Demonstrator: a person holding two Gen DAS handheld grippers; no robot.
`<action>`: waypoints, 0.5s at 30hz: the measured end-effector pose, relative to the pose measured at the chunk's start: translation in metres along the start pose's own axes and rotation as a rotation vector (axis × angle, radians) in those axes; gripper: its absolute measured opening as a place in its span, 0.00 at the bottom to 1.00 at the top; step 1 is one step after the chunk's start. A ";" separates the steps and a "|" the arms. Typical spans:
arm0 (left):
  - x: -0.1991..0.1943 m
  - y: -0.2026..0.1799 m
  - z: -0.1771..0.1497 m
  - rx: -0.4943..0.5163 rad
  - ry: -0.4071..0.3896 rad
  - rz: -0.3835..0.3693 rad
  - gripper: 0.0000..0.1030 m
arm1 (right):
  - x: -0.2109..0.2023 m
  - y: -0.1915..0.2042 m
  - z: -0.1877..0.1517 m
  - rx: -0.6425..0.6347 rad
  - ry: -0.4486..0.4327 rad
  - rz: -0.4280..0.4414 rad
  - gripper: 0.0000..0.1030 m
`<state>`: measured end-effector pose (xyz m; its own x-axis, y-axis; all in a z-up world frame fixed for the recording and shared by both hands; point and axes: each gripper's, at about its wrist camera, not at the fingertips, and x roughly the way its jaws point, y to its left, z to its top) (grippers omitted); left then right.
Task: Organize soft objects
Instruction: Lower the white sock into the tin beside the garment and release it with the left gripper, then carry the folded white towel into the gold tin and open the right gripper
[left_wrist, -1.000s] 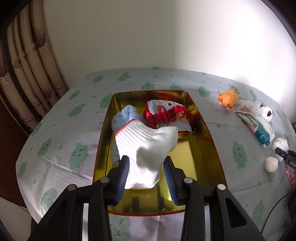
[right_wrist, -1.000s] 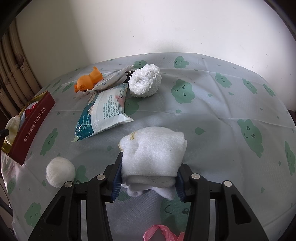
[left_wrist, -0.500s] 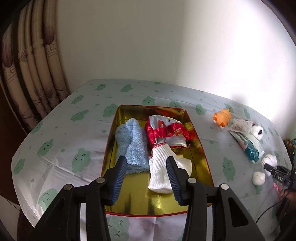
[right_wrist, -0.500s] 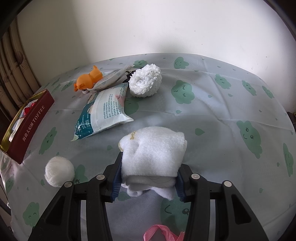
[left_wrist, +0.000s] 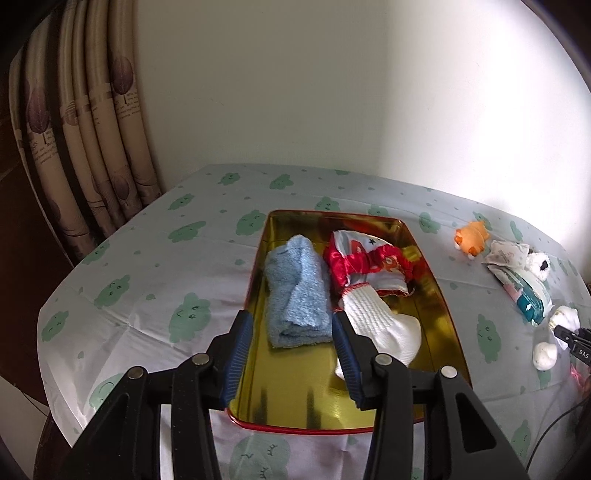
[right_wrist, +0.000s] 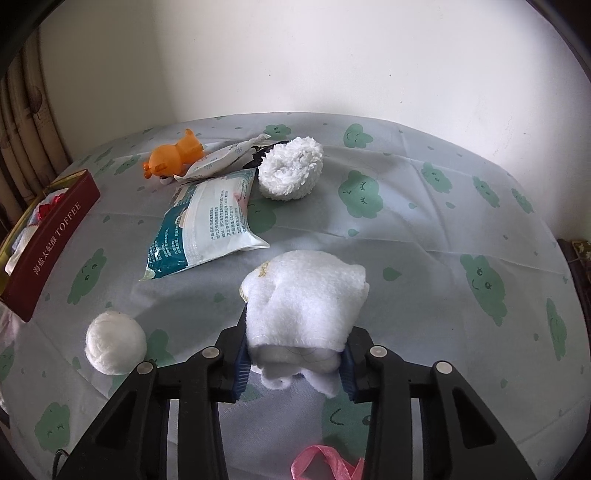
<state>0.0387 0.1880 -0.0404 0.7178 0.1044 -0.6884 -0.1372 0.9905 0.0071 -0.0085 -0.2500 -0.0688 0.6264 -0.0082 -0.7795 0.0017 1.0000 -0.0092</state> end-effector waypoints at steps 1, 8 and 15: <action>0.000 0.003 0.000 -0.008 -0.002 -0.005 0.44 | -0.001 0.001 0.001 0.003 0.004 0.001 0.34; 0.003 0.023 -0.002 -0.077 0.010 -0.007 0.44 | -0.014 0.014 0.011 -0.022 0.000 -0.031 0.34; 0.002 0.043 -0.001 -0.159 0.017 -0.009 0.45 | -0.033 0.044 0.023 -0.071 -0.009 -0.007 0.34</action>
<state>0.0336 0.2305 -0.0425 0.7077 0.0929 -0.7004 -0.2382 0.9647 -0.1127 -0.0114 -0.2057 -0.0295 0.6332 -0.0145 -0.7738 -0.0496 0.9970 -0.0592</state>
